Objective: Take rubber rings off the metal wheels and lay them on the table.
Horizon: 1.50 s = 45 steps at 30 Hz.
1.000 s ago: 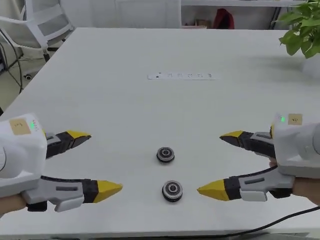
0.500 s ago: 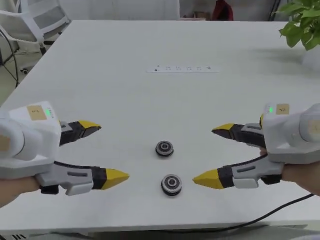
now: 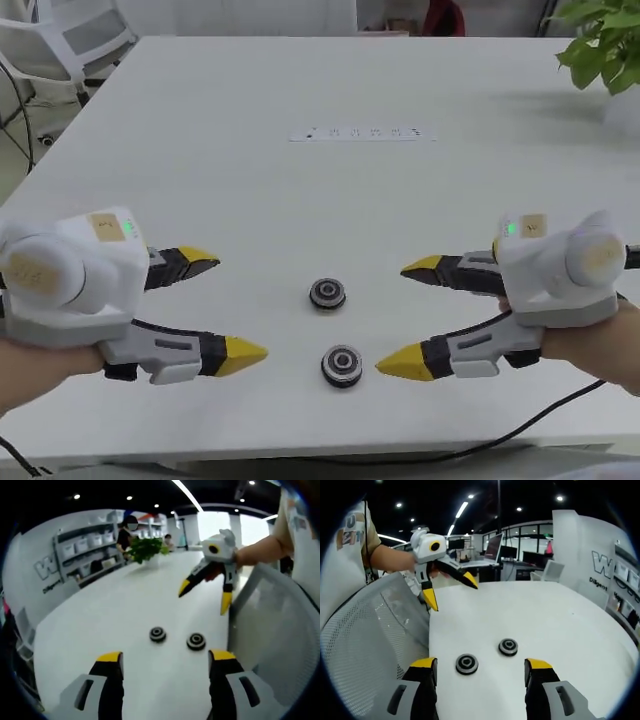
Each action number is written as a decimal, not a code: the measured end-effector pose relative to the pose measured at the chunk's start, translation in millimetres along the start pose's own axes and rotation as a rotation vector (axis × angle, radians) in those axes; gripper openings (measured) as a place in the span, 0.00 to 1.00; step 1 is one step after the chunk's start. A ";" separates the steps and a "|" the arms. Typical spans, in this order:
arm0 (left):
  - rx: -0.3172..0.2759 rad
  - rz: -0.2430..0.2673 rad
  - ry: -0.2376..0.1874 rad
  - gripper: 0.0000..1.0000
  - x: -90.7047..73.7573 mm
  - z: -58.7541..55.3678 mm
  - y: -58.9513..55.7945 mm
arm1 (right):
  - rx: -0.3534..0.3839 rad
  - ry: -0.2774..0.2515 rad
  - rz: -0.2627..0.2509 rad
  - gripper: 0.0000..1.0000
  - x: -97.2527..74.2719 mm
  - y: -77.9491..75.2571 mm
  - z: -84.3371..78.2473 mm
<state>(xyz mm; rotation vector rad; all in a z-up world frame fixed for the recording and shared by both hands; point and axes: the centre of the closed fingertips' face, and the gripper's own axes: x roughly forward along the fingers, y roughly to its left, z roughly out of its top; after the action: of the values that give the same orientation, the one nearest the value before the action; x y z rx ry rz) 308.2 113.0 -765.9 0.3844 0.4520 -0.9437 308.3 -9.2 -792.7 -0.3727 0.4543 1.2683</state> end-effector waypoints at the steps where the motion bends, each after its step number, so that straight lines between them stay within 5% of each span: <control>1: 0.001 -0.003 -0.003 0.69 0.8 0.8 0.0 | -0.004 0.002 0.004 0.71 1.0 0.0 -1.0; 17: 0.004 -0.061 0.001 0.63 24.0 1.9 -3.0 | -0.027 0.054 0.091 0.55 24.7 3.9 -16.5; 45: 0.029 -0.209 0.063 0.54 64.5 -11.6 -34.2 | -0.019 0.137 0.192 0.39 48.1 21.5 -42.3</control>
<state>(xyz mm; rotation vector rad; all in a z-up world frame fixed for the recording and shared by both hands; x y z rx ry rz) 309.9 56.6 -813.8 0.3996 0.5442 -1.1440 293.6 14.5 -854.3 -0.4424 0.6061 1.4392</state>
